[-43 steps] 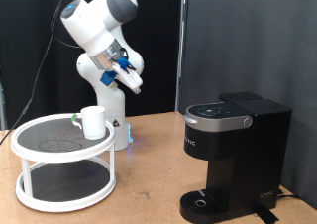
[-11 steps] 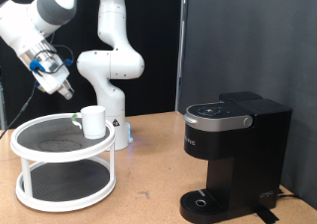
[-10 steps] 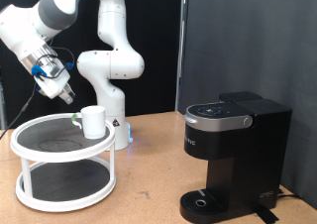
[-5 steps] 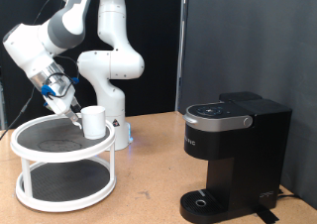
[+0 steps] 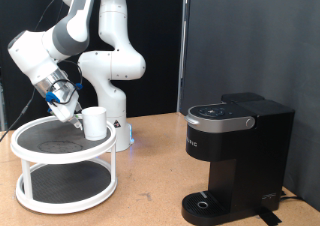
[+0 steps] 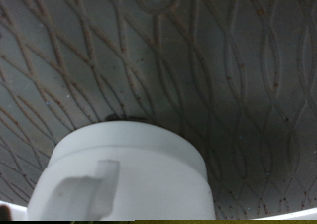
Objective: Make a cup of coffee with the keurig machine
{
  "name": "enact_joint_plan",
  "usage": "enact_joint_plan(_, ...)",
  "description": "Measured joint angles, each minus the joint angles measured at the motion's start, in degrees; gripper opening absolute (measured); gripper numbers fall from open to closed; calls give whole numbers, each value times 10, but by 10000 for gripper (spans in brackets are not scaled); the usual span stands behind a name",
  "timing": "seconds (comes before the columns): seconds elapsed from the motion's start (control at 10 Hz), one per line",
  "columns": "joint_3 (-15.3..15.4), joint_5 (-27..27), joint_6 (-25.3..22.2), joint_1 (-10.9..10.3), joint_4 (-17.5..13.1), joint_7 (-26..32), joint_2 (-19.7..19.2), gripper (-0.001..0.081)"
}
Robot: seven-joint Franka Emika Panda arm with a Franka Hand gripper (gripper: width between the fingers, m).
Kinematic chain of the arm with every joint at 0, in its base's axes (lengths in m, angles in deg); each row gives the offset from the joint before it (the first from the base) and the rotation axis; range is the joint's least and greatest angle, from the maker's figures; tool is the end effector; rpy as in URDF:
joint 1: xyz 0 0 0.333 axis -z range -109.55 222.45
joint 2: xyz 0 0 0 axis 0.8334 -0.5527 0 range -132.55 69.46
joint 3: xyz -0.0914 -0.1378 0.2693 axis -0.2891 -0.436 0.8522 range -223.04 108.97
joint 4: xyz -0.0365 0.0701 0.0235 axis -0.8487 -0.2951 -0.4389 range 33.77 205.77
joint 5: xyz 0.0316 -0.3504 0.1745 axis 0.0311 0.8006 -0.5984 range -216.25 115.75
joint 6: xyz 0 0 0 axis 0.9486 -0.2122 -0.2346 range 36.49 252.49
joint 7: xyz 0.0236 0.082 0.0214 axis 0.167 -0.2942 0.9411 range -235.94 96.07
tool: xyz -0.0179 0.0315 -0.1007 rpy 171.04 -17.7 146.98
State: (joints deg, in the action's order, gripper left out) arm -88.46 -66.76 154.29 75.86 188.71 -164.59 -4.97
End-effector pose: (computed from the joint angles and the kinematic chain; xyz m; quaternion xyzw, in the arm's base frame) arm 0.2349 -0.2303 0.3141 -0.2435 0.9264 0.2492 0.1427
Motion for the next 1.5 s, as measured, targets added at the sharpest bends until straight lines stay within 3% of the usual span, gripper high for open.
enact_joint_plan(0.1,0,0,1,1,1,1,0,647)
enact_joint_plan(0.2,0,0,1,2,1,1,0,647)
enact_joint_plan(0.3,-1,0,1,4,1,2,0,512)
enact_joint_plan(0.4,-1,0,3,4,1,3,0,512)
enact_joint_plan(0.5,-1,0,3,5,1,3,0,303)
enact_joint_plan(0.6,-1,0,3,7,1,4,0,167)
enact_joint_plan(0.7,-1,0,3,8,1,5,0,167)
enact_joint_plan(0.8,-1,0,3,9,1,5,0,32)
enact_joint_plan(1.2,-1,3,-7,18,0,5,6,9)
enact_joint_plan(1.5,0,11,-49,29,-6,5,40,9)
